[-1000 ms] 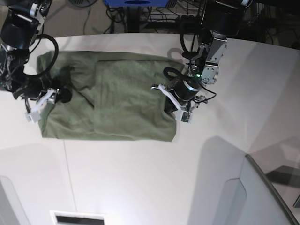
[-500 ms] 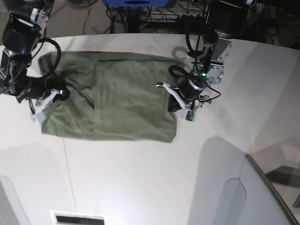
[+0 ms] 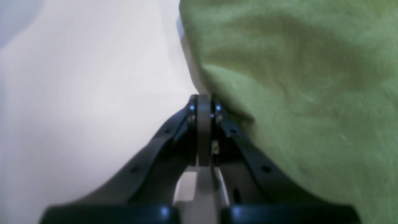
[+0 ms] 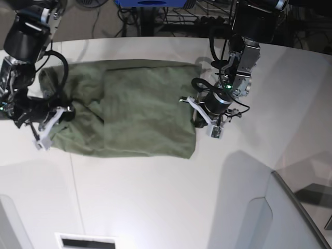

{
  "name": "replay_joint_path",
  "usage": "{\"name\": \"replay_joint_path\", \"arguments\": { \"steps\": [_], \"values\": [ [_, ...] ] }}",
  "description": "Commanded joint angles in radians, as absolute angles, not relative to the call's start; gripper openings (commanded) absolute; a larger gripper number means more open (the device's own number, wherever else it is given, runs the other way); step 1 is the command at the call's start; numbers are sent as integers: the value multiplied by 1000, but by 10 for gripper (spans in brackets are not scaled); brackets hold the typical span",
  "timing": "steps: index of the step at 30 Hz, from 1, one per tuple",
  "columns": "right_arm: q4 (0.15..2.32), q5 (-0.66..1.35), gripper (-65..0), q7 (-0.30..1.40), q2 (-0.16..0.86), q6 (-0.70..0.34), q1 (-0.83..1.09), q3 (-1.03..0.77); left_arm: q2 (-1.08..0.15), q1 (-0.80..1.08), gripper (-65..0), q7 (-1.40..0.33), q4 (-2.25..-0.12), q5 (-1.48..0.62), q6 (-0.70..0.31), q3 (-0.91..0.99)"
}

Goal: Layout the t-shirt on the table in an organized manner, then fold the t-shirt properly
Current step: 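Fold the right gripper's end over toward the left gripper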

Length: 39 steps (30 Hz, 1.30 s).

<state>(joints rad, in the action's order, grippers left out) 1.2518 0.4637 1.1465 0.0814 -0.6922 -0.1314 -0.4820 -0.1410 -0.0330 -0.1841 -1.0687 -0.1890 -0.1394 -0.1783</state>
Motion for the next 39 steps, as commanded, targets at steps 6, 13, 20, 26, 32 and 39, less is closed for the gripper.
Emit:
{"name": "replay_joint_path", "arguments": {
  "steps": [6,13,20,26,32,39],
  "values": [
    [1431,479,-650,1210,-10,-698,-111,-481,-143,-38,-650,-199,-1082,-188,-139,-177],
    [1577,479,-650,1257,-94,-698,-84,-349,-111,-33,-650,-199,-1082,-188,-139,-188],
    [1618,484,-650,1248,-122,-607,-68,-208,-102,-33,-650,-199,-1082,-188,-139,-260],
    [1610,484,-650,1164,-139,-565,-81,-101,-102,-39,-650,-199,-1082,-188,-139,-257],
    [1518,650,-650,1066,-136,-394,-116,25,-108,-41,-650,-199,-1084,-188,-139,-249],
    [1363,690,-650,960,-113,-340,-145,127,-127,-42,-650,-199,-1099,-188,-139,-248]
  ]
}}
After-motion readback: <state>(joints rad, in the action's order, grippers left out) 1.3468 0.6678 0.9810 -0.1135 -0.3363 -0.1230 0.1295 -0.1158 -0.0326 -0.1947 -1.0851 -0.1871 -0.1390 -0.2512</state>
